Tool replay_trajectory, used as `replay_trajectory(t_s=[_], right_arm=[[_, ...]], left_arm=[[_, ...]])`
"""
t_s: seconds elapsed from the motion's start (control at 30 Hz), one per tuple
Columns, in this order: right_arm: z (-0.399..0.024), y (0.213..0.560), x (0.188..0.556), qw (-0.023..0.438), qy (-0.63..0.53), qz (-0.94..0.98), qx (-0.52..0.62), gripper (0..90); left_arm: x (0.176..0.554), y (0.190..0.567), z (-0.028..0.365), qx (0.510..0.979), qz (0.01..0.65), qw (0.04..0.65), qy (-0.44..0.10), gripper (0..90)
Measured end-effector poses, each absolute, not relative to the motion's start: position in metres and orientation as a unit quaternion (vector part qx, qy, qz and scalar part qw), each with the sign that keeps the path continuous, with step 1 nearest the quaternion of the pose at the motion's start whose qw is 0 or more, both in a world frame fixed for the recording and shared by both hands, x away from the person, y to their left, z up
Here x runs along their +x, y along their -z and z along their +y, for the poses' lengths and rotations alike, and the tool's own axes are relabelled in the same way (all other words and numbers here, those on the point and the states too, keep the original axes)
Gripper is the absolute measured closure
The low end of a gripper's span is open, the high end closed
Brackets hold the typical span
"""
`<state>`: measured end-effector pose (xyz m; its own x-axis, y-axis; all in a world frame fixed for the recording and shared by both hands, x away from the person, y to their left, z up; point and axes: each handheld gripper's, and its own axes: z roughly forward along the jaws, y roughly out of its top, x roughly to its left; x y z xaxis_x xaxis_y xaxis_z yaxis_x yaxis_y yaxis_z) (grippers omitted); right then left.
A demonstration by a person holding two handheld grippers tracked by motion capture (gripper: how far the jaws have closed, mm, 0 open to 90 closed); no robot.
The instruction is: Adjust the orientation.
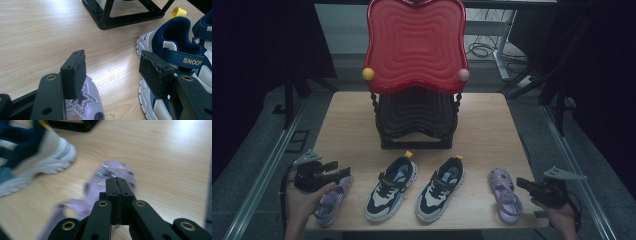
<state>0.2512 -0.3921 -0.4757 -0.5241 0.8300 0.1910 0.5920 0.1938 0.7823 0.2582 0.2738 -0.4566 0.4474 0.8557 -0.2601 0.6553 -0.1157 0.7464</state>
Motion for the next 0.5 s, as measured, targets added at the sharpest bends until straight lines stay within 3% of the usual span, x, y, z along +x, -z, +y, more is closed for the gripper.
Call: replay_trajectory(t_s=[0.2, 0.5], right_arm=[[-0.353, 0.465, 0.235, 0.134, -0.431, 0.79, 0.416, 89.7], [-0.308, 0.48, 0.225, 0.104, -0.377, 0.84, 0.376, 89.8]], left_arm=[[0.259, 0.457, 0.273, 0.74, 0.51, 0.423, -0.116, 38.5], [0.26, 0.459, 0.276, 0.739, 0.514, 0.42, -0.116, 38.4]])
